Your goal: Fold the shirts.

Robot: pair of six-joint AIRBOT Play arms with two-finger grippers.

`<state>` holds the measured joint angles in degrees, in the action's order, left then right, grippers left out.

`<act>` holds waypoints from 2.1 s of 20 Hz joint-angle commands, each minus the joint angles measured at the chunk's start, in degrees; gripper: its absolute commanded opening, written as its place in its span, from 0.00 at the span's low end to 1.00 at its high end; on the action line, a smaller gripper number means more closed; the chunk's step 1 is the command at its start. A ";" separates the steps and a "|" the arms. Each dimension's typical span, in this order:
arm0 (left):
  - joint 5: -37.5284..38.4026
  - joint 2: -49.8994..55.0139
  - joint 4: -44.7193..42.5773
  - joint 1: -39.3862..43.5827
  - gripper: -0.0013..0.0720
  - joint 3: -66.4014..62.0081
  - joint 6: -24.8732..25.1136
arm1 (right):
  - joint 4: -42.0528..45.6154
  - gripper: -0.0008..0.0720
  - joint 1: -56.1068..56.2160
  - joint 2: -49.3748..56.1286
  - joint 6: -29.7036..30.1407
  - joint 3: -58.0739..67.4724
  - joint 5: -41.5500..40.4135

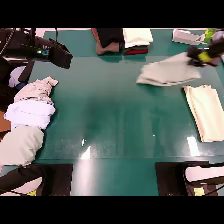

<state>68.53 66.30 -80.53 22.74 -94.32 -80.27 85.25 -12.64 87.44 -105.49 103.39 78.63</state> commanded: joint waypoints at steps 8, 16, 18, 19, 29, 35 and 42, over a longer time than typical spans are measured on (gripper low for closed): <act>0.04 0.02 0.44 0.26 0.05 0.02 -4.87 | -5.05 0.04 -20.90 -2.25 3.04 0.07 0.22; 0.09 0.02 0.83 0.26 0.05 0.02 -4.79 | -8.52 0.04 -21.14 -12.33 3.58 0.07 -3.45; 0.15 0.02 0.83 0.26 0.05 0.02 -4.79 | -8.26 0.04 -21.14 -13.73 4.15 0.07 -1.38; 0.44 0.02 0.83 0.26 0.05 0.02 -4.76 | -6.93 0.04 -21.11 -14.16 4.17 0.07 0.26; 3.61 0.04 0.81 0.26 0.05 0.02 -4.68 | 12.41 0.04 -21.51 -21.77 5.49 -23.47 7.69; 3.50 0.02 0.85 0.26 0.05 0.02 -4.74 | 12.26 0.23 -29.20 -26.88 6.12 -41.16 2.82; 3.43 0.04 1.44 0.26 0.05 0.02 -4.76 | 1.60 0.83 -32.87 -27.67 8.22 -35.93 1.25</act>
<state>72.03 66.30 -79.53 22.96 -94.32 -85.03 94.52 -45.32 60.07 -97.80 64.27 80.38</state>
